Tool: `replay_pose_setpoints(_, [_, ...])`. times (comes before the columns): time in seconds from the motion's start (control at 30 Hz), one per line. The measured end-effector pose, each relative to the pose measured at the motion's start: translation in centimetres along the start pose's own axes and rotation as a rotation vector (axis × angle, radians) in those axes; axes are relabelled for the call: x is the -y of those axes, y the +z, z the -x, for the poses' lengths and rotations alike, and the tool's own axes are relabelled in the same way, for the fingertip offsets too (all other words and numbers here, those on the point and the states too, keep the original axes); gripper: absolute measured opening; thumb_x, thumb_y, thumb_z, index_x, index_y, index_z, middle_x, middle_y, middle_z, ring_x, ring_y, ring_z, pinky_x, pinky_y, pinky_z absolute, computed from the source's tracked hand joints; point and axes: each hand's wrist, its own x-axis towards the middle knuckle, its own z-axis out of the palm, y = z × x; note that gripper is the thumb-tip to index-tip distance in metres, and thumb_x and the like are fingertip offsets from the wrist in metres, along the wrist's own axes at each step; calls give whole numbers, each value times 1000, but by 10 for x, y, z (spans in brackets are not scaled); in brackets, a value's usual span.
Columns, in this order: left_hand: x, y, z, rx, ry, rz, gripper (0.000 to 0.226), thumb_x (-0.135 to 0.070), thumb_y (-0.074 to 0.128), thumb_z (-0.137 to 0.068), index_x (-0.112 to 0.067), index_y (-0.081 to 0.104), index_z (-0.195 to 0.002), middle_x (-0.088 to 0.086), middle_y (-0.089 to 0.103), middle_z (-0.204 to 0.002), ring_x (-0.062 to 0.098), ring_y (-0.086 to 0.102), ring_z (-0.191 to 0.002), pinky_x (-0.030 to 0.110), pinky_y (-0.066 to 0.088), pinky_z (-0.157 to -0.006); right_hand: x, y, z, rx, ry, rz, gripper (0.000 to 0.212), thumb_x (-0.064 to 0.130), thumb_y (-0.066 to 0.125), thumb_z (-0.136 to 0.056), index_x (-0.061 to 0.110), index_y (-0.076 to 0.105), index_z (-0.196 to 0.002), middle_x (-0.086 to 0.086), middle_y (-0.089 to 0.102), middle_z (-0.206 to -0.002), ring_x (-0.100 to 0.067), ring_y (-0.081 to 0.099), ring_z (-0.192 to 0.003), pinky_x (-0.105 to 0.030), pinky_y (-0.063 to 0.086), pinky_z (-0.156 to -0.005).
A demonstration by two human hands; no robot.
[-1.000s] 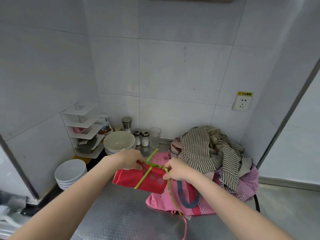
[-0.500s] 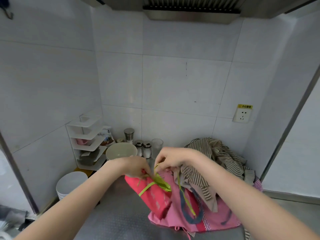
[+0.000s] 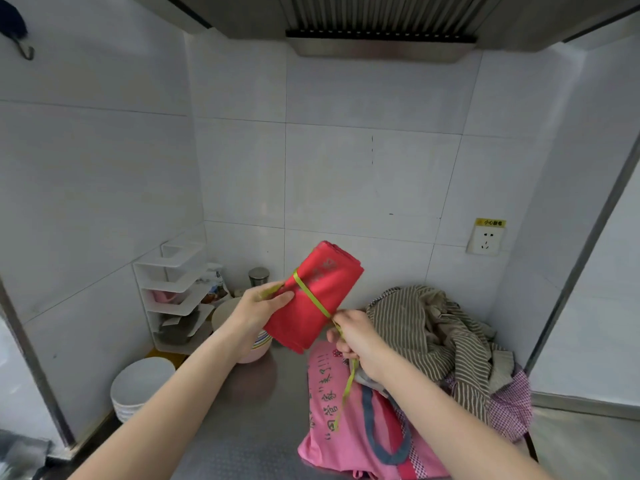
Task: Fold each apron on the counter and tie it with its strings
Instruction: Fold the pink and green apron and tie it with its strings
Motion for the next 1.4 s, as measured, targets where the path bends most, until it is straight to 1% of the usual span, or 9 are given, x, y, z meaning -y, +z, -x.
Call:
replay_pose_setpoints(0.13, [18, 8, 0, -161, -58, 20, 15, 4, 50, -91, -3, 62, -89, -1, 67, -59, 12, 63, -54, 10, 45, -43, -8, -2, -3, -34, -204, 638, 28, 19, 43, -92, 10, 63, -75, -1, 62, -69, -18, 56, -62, -33, 45, -66])
replay_pose_setpoints(0.27, [50, -6, -12, -213, 35, -633, 23, -7, 56, -90, -9, 67, -111, 10, 67, -94, 26, 61, -94, 24, 42, -71, 2, 0, 14, 218, -323, 957, 28, 16, 48, -90, 14, 74, -80, -2, 70, -73, -13, 52, -53, -26, 42, -57])
replay_pose_setpoints(0.4, [74, -13, -9, 246, 115, -933, 18, -5, 59, -87, -8, 71, -100, 3, 62, -82, 3, 54, -74, 26, 43, -70, 10, 4, 22, 399, -296, 753, 31, 26, 55, -93, 19, 63, -63, 6, 49, -47, -4, 36, -40, -17, 30, -44])
replay_pose_setpoints(0.5, [89, -9, 7, 572, 38, -907, 22, -5, 60, -87, -9, 70, -106, -12, 63, -84, -12, 54, -68, 11, 42, -72, -3, 6, 11, 360, -58, 398, 34, 25, 57, -92, 16, 55, -60, -1, 45, -58, -9, 38, -48, -18, 29, -44])
replay_pose_setpoints(0.67, [128, -13, 22, 672, -154, -810, 20, -9, 61, -87, -12, 71, -105, -32, 62, -64, -14, 55, -64, 8, 44, -73, -48, 10, 2, 338, 322, -283, 37, 19, 54, -93, 13, 45, -58, -6, 67, -64, -17, 64, -62, -26, 49, -70])
replay_pose_setpoints(0.8, [171, -15, 27, 658, -299, -820, 24, -10, 62, -87, -10, 68, -110, -18, 62, -78, -14, 52, -60, 6, 40, -69, -91, 26, -3, 268, 466, -676, 31, 25, 49, -96, 4, 56, -74, -8, 56, -65, -15, 45, -57, -24, 43, -55])
replay_pose_setpoints(1.17, [270, -1, 21, 521, -463, -846, 29, -14, 58, -90, -9, 64, -118, 13, 63, -104, -9, 50, -73, 6, 32, -61, -184, 55, -57, 180, 411, -470, 31, -16, 34, -90, -17, 51, -115, -14, 60, -77, 0, 35, -32, -11, 22, -32])
replay_pose_setpoints(1.27, [275, -1, 16, 409, -519, -717, 23, -26, 56, -92, -7, 66, -84, 5, 55, -84, 8, 46, -75, 10, 34, -61, -190, 62, -65, 179, 414, -381, 29, -17, 32, -91, -3, 50, -109, -11, 58, -71, 0, 33, -30, -11, 21, -31])
replay_pose_setpoints(1.4, [281, -2, 11, 310, -538, -650, 25, -28, 57, -92, -5, 65, -85, 7, 49, -78, 13, 41, -70, 16, 31, -56, -200, 68, -69, 208, 377, -105, 30, -16, 34, -87, 2, 58, -85, -8, 61, -68, -2, 37, -34, -13, 27, -32])
